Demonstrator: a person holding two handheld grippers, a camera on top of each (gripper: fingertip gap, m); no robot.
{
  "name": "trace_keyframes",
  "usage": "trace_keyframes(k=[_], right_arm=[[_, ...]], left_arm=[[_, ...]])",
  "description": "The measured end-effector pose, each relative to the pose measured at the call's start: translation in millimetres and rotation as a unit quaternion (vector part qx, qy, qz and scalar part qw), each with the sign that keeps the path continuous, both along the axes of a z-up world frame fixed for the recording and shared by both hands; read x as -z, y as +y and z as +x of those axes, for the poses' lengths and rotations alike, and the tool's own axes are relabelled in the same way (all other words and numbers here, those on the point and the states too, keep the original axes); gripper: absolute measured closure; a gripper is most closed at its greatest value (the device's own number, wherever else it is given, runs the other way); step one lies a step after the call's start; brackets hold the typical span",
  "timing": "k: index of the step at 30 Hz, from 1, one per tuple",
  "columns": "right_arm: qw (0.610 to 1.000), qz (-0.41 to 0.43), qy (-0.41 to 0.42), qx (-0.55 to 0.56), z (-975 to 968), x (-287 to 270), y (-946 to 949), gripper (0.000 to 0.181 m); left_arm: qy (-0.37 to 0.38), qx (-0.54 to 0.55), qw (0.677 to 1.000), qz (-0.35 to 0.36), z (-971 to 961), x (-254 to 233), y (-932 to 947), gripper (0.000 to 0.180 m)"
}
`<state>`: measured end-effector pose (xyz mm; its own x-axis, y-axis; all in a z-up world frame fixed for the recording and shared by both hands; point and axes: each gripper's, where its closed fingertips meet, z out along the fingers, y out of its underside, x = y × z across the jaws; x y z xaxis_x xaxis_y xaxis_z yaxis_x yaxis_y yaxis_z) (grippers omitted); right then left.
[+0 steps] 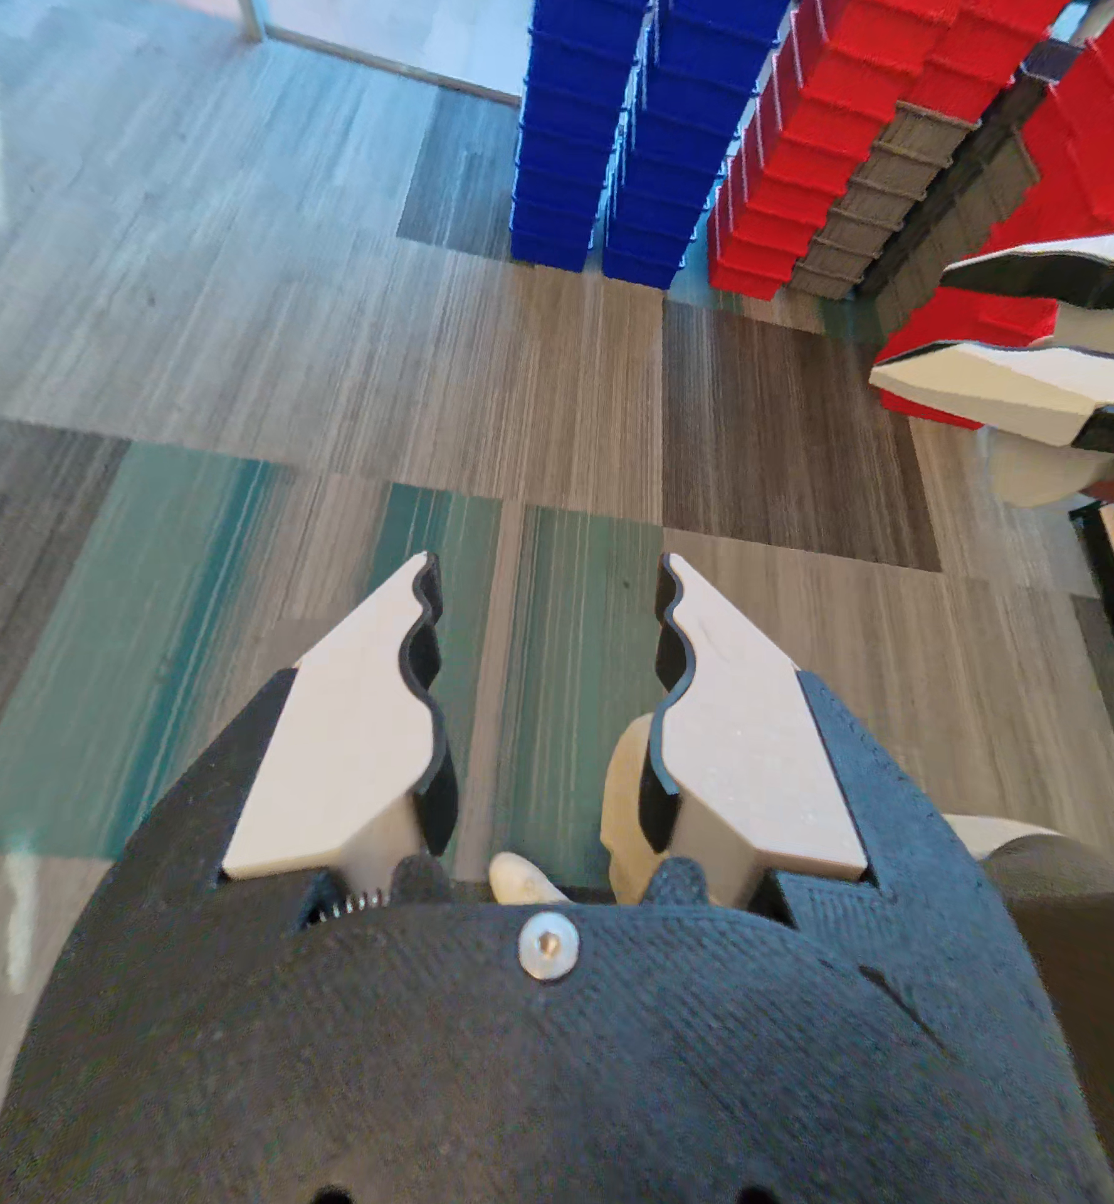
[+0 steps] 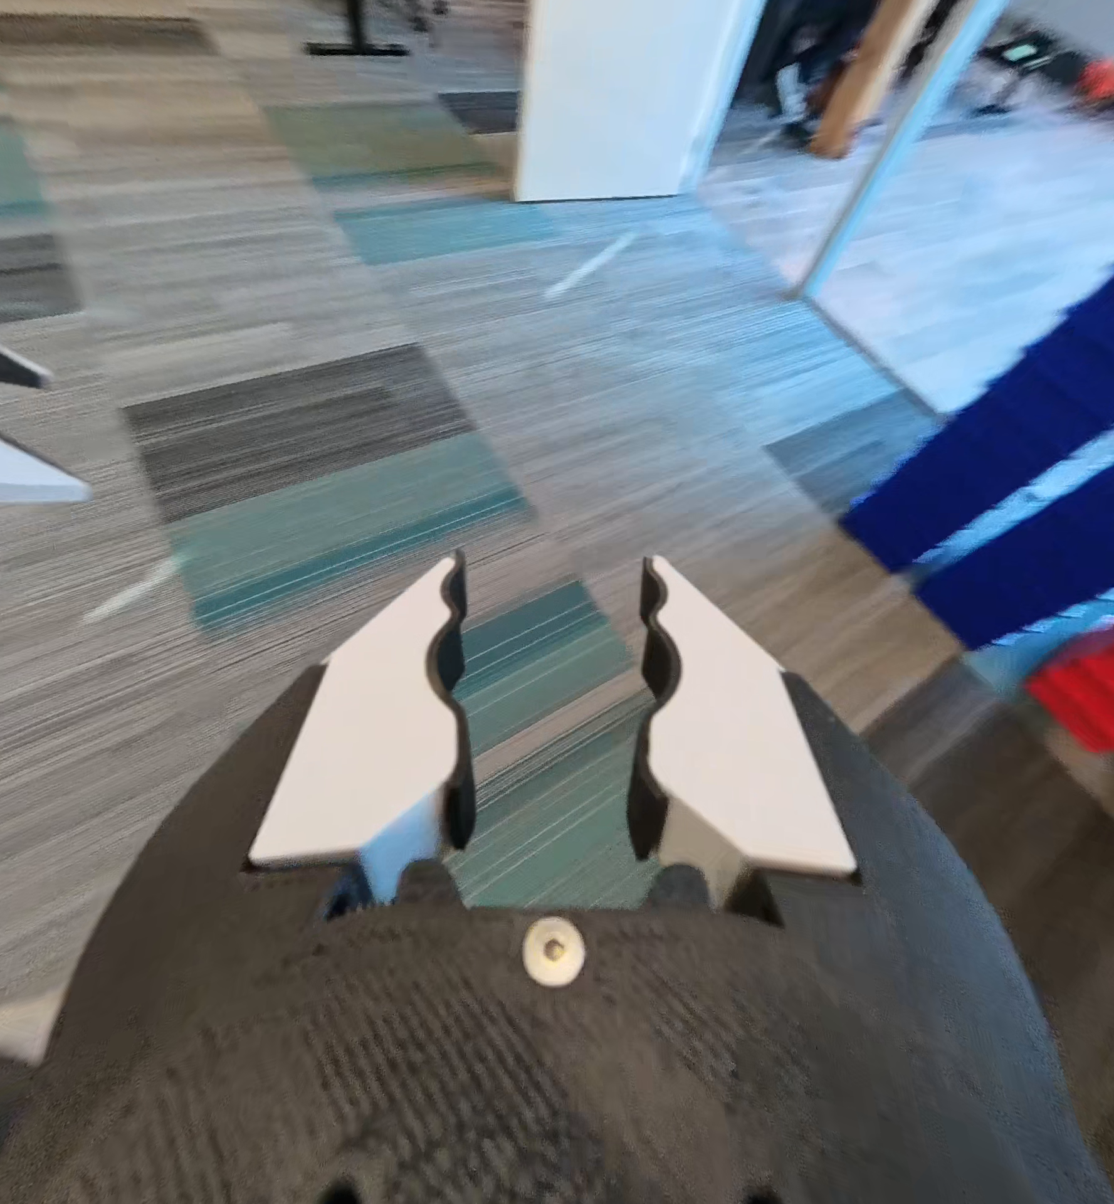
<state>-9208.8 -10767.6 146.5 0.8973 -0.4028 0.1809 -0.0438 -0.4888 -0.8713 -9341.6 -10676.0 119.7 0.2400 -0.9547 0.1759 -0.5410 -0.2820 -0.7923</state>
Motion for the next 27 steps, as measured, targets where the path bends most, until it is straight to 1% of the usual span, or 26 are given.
trace_keyframes(k=[2,4,6,7,9,10,11,12,13,14,15,17,19,22,24,27], right_arm=[[0.999,0.016,-0.035,0.030,40.7,1.7,33.4,0.134],[0.997,0.030,-0.047,0.045,81.7,12.3,68.9,0.129],[0.998,0.028,-0.020,0.045,123.7,35.9,109.5,0.128],[0.999,0.031,0.004,0.045,146.5,48.4,130.9,0.128],[0.997,0.050,0.048,0.035,192.2,63.2,179.6,0.127],[0.996,0.060,0.054,0.025,214.9,63.3,206.9,0.126],[0.996,0.076,0.052,0.008,235.6,56.7,237.1,0.129],[0.993,0.099,0.051,-0.027,249.3,44.1,271.0,0.142],[0.987,0.128,0.059,-0.072,257.7,27.6,306.2,0.163],[0.979,0.161,0.072,-0.106,266.5,8.4,339.8,0.170],[0.967,0.191,0.092,-0.139,274.0,-11.7,372.9,0.171],[0.941,0.237,0.126,-0.204,286.8,-51.2,436.0,0.181],[0.922,0.276,0.130,-0.240,306.1,-83.5,495.6,0.181],[0.899,0.334,0.101,-0.263,341.1,-111.2,582.9,0.181],[0.894,0.343,0.098,-0.272,362.7,-114.1,649.3,0.181],[0.903,0.310,0.136,-0.264,397.1,-103.2,762.9,0.181]], left_arm=[[0.004,0.001,1.000,0.010,39.9,0.7,44.3,0.120],[0.002,-0.008,1.000,0.006,82.7,8.5,90.5,0.124],[0.004,-0.025,1.000,-0.006,127.7,23.2,139.4,0.128],[0.009,-0.041,0.999,-0.009,150.2,32.3,167.0,0.133],[0.015,-0.079,0.997,-0.004,194.9,43.0,221.6,0.149],[0.017,-0.104,0.994,0.008,215.5,43.7,251.7,0.156],[0.021,-0.146,0.989,0.029,232.9,41.0,286.7,0.164],[0.013,-0.168,0.985,0.045,252.4,33.6,315.8,0.172],[0.007,-0.185,0.981,0.051,271.7,25.3,341.6,0.180],[0.000,-0.198,0.979,0.051,290.7,16.5,365.7,0.180],[-0.005,-0.210,0.977,0.046,307.9,9.5,388.0,0.180],[-0.019,-0.217,0.976,0.026,340.5,-2.9,427.8,0.180],[-0.043,-0.219,0.975,0.016,366.9,-13.8,471.4,0.180],[-0.100,-0.227,0.968,0.023,397.0,-19.9,547.9,0.180],[-0.109,-0.231,0.967,0.011,416.8,-3.8,602.6,0.180],[-0.117,-0.251,0.961,-0.014,443.6,18.2,693.8,0.180]])
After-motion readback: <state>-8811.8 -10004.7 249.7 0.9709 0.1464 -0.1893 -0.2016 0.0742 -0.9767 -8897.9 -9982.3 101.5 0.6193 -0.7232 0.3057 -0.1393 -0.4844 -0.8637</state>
